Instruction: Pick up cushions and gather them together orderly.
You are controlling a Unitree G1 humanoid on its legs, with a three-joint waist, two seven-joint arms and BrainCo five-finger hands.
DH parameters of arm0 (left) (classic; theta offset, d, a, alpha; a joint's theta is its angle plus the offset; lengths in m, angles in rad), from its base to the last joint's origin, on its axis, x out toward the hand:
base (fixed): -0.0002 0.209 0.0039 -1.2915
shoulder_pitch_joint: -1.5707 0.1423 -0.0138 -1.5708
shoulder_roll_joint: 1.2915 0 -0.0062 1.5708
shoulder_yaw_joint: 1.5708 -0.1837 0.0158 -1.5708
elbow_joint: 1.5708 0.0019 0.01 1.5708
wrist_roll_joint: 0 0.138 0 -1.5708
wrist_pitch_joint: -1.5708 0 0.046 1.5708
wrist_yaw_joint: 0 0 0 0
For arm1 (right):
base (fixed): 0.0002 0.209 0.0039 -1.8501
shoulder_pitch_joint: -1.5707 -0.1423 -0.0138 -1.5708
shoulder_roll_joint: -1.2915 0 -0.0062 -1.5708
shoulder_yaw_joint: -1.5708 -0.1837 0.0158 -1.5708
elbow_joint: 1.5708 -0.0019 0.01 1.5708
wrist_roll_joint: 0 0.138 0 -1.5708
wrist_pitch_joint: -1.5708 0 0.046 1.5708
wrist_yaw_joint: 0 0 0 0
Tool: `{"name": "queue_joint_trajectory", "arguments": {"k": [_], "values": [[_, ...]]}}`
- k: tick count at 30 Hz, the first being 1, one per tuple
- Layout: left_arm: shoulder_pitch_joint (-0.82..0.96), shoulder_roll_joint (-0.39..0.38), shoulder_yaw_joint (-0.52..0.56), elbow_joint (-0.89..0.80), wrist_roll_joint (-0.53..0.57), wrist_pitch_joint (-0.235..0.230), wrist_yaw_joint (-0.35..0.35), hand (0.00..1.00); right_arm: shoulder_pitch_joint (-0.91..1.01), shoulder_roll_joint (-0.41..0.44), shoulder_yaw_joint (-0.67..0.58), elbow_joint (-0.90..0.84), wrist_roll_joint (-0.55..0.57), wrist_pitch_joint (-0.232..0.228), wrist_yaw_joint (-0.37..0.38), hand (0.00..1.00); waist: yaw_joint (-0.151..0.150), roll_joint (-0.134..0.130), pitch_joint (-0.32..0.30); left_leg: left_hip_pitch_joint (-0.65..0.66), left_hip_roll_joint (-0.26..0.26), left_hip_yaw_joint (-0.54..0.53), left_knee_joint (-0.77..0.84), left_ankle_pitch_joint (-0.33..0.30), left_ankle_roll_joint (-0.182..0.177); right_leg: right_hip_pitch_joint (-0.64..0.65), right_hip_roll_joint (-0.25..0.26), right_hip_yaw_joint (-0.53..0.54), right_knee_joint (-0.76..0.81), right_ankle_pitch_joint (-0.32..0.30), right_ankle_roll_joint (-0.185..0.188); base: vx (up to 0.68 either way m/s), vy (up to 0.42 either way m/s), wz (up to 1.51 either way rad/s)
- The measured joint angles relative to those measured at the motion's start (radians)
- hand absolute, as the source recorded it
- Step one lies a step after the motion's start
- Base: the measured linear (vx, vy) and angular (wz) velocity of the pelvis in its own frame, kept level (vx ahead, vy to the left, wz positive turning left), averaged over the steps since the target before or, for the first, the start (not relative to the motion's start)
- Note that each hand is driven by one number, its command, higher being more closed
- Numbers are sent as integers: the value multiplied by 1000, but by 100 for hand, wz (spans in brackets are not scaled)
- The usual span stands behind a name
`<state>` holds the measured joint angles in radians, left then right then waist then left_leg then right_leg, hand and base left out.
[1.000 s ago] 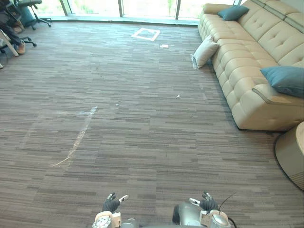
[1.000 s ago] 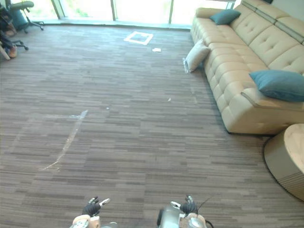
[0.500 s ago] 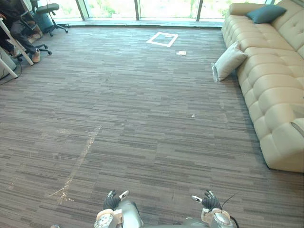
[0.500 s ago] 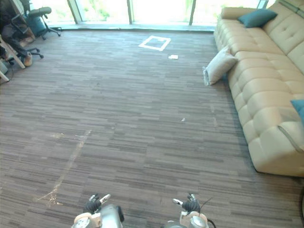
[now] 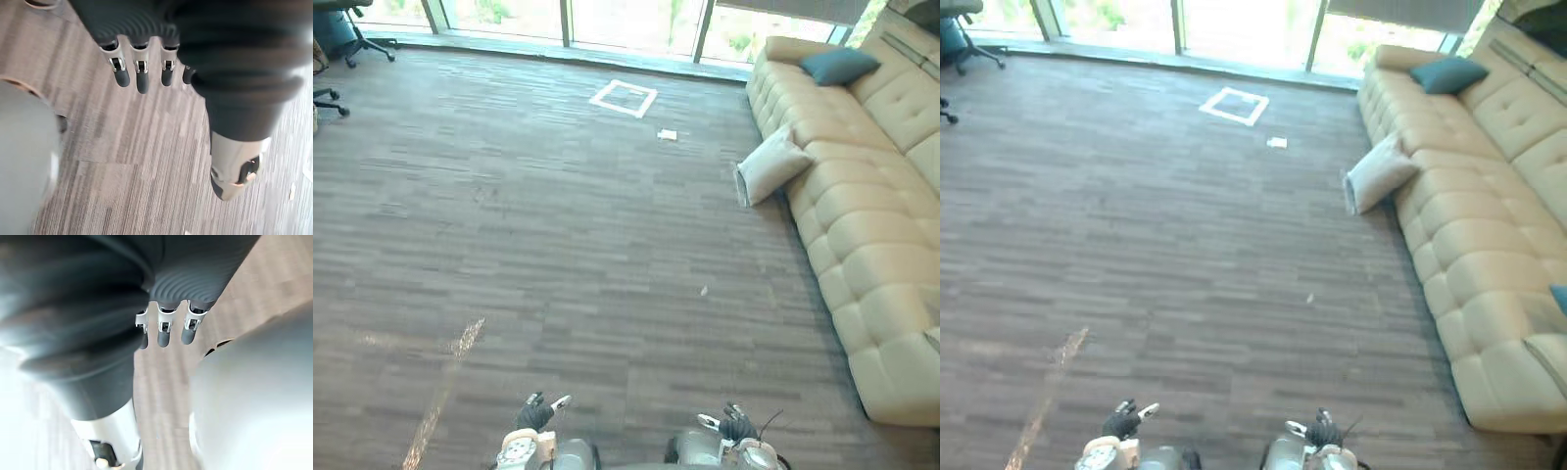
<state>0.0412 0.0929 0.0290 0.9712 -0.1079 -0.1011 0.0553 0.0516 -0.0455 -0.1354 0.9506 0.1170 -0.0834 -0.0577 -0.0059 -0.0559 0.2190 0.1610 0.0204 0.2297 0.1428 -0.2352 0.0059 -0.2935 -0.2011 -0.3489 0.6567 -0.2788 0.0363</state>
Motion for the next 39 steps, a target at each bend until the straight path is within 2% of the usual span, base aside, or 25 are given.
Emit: {"name": "queue_joint_trajectory", "arguments": {"k": [2, 4, 5, 6, 7, 9, 10, 11, 14, 17, 18, 19, 21, 22, 23, 25, 26, 27, 28, 29, 30, 32, 36, 37, 39], "values": [[-1, -5, 0, 7, 1, 1, 0, 0, -11, -4, -9, 0, 2, -1, 0, 0, -4, 15, 9, 44, 17, 0, -22, -13, -18, -25, 27, -26, -178, 66, 1, 588, -86, 20], [6, -7, 2, 15, 13, 1, 0, 0, -14, -3, -13, -16, 2, 0, 1, 0, -12, 21, 16, 161, 39, 10, -71, -47, -78, -24, 69, -73, -490, 226, -10, 683, -147, 33], [8, -8, 2, 16, 16, 1, 0, 0, -10, -3, -17, -21, 2, 0, 1, 0, -13, 20, 16, 183, 40, 9, -75, -57, -92, -24, 70, -63, -488, 256, -33, 760, -185, 19], [15, -28, 15, 24, 26, 1, -1, 0, -10, -1, -32, -29, -1, 1, 3, 0, -15, 40, 8, 238, 68, 9, -71, -63, -106, -32, 86, -23, -383, 345, -103, 776, -233, 5], [21, -40, 30, 23, 30, 0, -1, 0, -10, 3, -40, -39, -1, 0, 6, 0, -14, 59, 0, 229, 93, 7, -14, -56, -119, -53, 95, -10, -300, 306, -142, 1068, -380, -6], [22, -68, 54, 18, 49, -2, -5, 0, -11, -7, -48, -51, -11, 5, 15, 0, -15, 94, -2, 125, 160, -5, 293, -12, -160, -25, 116, -32, -231, 209, -151, 719, -340, -9], [19, -78, 96, 9, 48, -1, -10, 0, -9, -16, -46, -61, -18, 15, 16, 0, -15, 115, 11, 11, 223, -37, 586, 138, -166, 46, 152, -32, -250, 171, -160, 683, -261, -23], [26, -85, 126, -5, 47, -1, -13, 0, -5, -23, -38, -61, -30, 25, 13, 0, -11, 129, 23, -96, 297, -39, 866, 153, -170, 144, 204, -20, -297, 144, -167, 792, -236, -42], [48, -69, 143, -45, 40, -2, -14, 0, 5, -10, -9, -60, -30, 28, 9, 0, 11, 96, 37, -207, 335, 15, 1030, 84, -151, 316, 240, 37, -391, 113, -172, 482, -107, -57], [56, -63, 141, -84, 6, -24, -14, 0, 3, 3, 12, -50, -28, 28, 9, 0, 23, 75, 34, -375, 270, 67, 776, 13, -123, 472, 247, 133, -525, 104, -150, 657, -67, -94], [56, -67, 139, -92, -2, -26, -12, 0, -14, 2, 11, -23, -29, 28, 7, 0, 38, 75, 36, -399, 215, 56, 563, 14, -123, 518, 236, 177, -556, 96, -138, 570, 115, -100], [50, -65, 133, -92, -3, -26, -11, 0, -13, 2, 11, -12, -30, 27, 4, 0, 47, 69, 40, -407, 150, 29, 340, 53, -132, 568, 219, 208, -594, 84, -120, 668, 152, -94], [53, -66, 107, -92, -4, -26, -10, 0, -3, -10, 18, -4, -32, 25, -2, 0, 55, 86, 32, -412, 107, -6, 76, 155, -152, 619, 222, 255, -642, 63, -91, 464, 194, -78], [53, -67, 95, -91, -5, -26, -10, 0, 2, -27, 26, 12, -34, 23, -2, 0, 59, 101, 29, -428, 111, -13, 55, 199, -119, 647, 234, 280, -654, 44, -78, 539, 292, -90], [49, -54, 87, -93, -10, -27, -12, 0, -5, -24, 39, 24, -36, 25, -4, 0, 67, 86, 22, -427, 99, -19, 114, 299, -68, 675, 213, 311, -634, 3, -55, 574, 302, -58], [44, -26, 69, -89, -10, -25, -13, 0, 17, -1, 42, 25, -37, 23, -4, 0, 55, 34, -1, -441, 66, 0, 199, 217, -12, 616, 156, 325, -478, -15, -42, 583, 264, -30], [43, -25, 69, -86, -9, -25, -13, 0, 19, -1, 42, 27, -37, 23, -4, 0, 56, 32, -3, -439, 65, 3, 205, 206, -10, 601, 151, 328, -442, -15, -42, 600, 257, -25], [43, -20, 68, -75, -9, -27, -12, 0, 26, 6, 41, 28, -37, 22, -2, 0, 58, 19, -13, -420, 56, 20, 209, 176, 0, 529, 134, 341, -278, -19, -12, 590, 255, -18], [27, 2, 51, -49, -10, -23, -11, 0, 18, 8, 40, 30, -39, 22, -2, 0, 49, -6, -11, -343, 11, 33, 190, 121, 17, 407, 72, 343, 45, 55, 148, 805, 333, -11], [17, 8, 37, -27, -9, -15, -10, 0, 12, 7, 39, 31, -39, 21, -1, 0, 45, -7, -7, -287, -7, 32, 176, 96, 22, 365, 47, 329, 174, 72, 176, 551, 203, 2], [17, 9, 29, -21, -9, -14, -10, 0, 10, 6, 39, 31, -39, 21, -1, 0, 43, -5, -6, -260, -13, 29, 169, 85, 25, 352, 38, 317, 221, 69, 170, 536, 164, 6], [28, 8, -9, -14, -10, -15, -10, 0, 8, -10, 42, 22, -40, 13, -2, 0, 36, 21, 0, -76, -17, 34, 66, 63, 27, 247, 3, 192, 318, -8, 26, 510, 102, 4], [30, 4, -19, -3, -10, -14, -11, 0, -22, -17, 43, 17, -39, 9, -1, 0, 13, 37, 2, 34, 16, 33, -40, 58, 16, 71, 48, 89, 17, -28, -7, 437, -17, 7], [31, 3, -19, 3, -10, -13, -11, 0, -31, -20, 41, 14, -39, 10, -2, 0, 4, 40, 5, 53, 28, 36, -49, 51, 6, 40, 68, 84, -105, 8, -9, 612, -112, 13], [42, 4, -14, 9, -11, -13, -9, 0, -30, -21, 39, 9, -38, 11, -2, 0, 0, 32, 13, 133, 38, 45, -74, 14, -46, 37, 92, 78, -455, 210, -9, 583, -164, 23]]}}
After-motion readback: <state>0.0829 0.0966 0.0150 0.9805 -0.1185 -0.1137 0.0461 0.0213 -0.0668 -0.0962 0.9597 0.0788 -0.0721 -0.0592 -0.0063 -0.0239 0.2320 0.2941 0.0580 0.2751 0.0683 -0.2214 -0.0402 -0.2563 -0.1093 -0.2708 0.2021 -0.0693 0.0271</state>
